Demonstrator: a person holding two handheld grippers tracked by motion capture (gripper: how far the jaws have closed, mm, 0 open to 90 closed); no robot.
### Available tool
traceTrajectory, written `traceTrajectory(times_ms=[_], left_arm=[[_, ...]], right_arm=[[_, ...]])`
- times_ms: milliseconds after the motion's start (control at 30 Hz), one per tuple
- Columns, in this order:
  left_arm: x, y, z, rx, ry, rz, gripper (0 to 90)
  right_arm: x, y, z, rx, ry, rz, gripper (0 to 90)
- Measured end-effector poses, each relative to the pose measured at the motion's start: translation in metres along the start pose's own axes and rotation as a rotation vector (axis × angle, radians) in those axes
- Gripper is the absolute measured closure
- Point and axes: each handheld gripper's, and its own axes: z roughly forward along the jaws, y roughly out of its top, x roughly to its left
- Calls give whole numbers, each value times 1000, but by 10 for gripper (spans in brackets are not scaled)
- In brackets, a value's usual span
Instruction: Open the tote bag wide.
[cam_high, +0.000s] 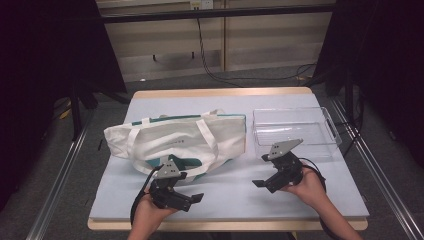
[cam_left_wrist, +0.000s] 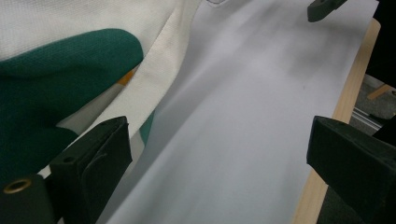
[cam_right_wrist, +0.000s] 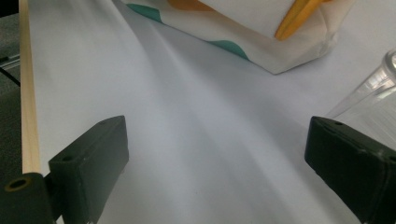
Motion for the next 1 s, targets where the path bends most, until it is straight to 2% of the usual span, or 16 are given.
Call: traceTrajectory(times_ms=[400, 600, 767, 867, 1000], left_arm=[[3, 4, -7, 7, -8, -7, 91], [5, 5, -10, 13, -12, -14, 93], [6, 8, -13, 20, -6, -11, 95], [8, 10, -14, 28, -12, -14, 95], [10, 13, -15, 30, -16, -12, 96]], right_arm=[[7, 5, 3, 11, 27, -50, 81], [8, 8, 2, -18, 59, -13, 81], [10, 11, 3, -10, 52, -31, 74], [11, 14, 2, -14, 51, -21, 75], [12, 17, 1, -21, 70, -27, 78]])
